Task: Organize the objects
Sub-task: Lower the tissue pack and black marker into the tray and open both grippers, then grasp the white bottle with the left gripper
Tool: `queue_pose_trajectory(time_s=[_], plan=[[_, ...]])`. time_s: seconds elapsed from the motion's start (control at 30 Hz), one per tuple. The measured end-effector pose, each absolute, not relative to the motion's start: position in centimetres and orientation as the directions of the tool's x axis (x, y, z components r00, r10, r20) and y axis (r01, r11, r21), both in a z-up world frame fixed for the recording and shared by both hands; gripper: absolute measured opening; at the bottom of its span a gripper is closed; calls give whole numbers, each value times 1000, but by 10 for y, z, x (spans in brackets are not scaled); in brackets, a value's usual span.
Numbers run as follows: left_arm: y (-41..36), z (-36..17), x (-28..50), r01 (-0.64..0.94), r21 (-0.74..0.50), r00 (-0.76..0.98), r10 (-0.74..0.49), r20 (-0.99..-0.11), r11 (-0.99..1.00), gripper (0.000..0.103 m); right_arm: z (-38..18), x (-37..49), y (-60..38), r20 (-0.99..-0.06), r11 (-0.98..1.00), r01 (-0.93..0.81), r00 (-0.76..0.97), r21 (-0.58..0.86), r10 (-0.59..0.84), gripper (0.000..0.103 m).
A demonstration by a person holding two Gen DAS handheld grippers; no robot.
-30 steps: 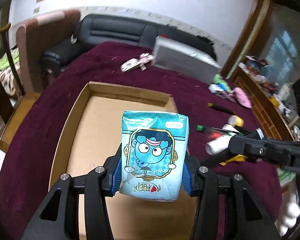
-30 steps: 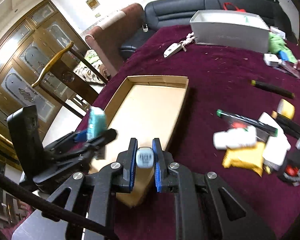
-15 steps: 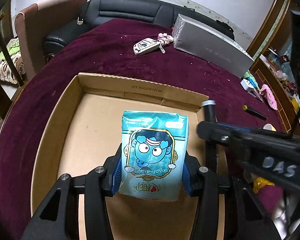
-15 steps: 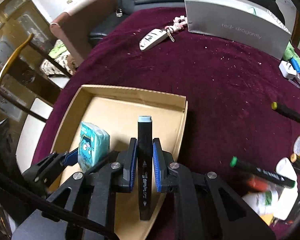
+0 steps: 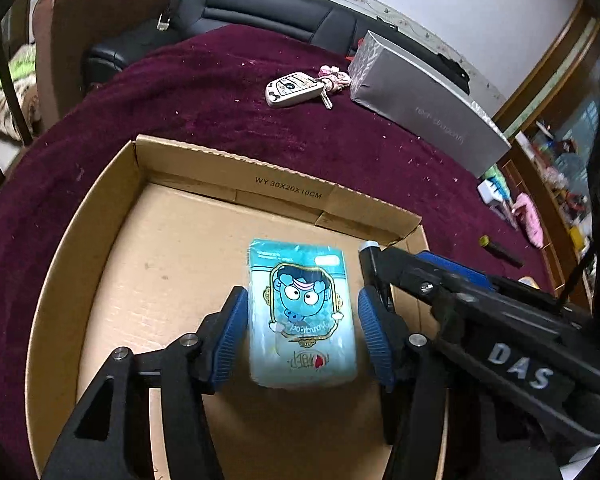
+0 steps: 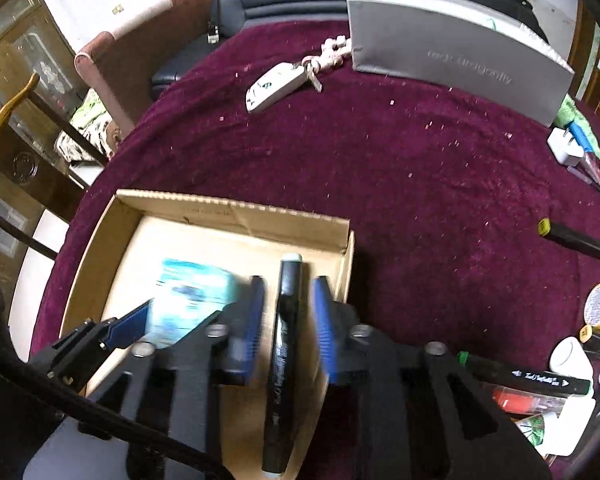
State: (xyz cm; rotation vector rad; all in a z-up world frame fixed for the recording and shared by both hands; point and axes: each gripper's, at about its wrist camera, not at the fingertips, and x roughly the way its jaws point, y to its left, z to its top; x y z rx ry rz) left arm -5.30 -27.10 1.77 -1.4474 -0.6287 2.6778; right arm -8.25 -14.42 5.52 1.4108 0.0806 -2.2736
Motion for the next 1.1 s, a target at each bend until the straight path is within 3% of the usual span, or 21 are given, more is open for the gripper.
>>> queue_pose_trajectory(time_s=[0.27, 0.37, 0.47, 0.63, 0.87, 1.1], plan=[[-282, 44, -31, 174, -435, -583, 264, -769, -883, 51, 91, -65, -109, -803, -889, 383, -429, 252, -413, 32], [-275, 67, -9, 135, -479, -619, 303, -724, -867, 52, 107, -47, -80, -769, -879, 377, -453, 292, -450, 39], [-253, 88, 10, 59, -484, -645, 337, -686, -873, 63, 121, -24, -40, -727, -881, 358, -508, 310, -462, 51], [-192, 90, 19, -82, -420, -621, 376, -688, -904, 63, 130, 14, 31, -663, -905, 287, -616, 314, -425, 52], [-123, 66, 9, -128, -368, -542, 375, -752, -921, 63, 115, 42, 106, -609, -935, 182, -718, 304, -337, 57], [-62, 62, 4, -300, -82, -584, 251, -772, -950, 63, 100, 40, 139, -561, -923, 162, -752, 350, -345, 57]])
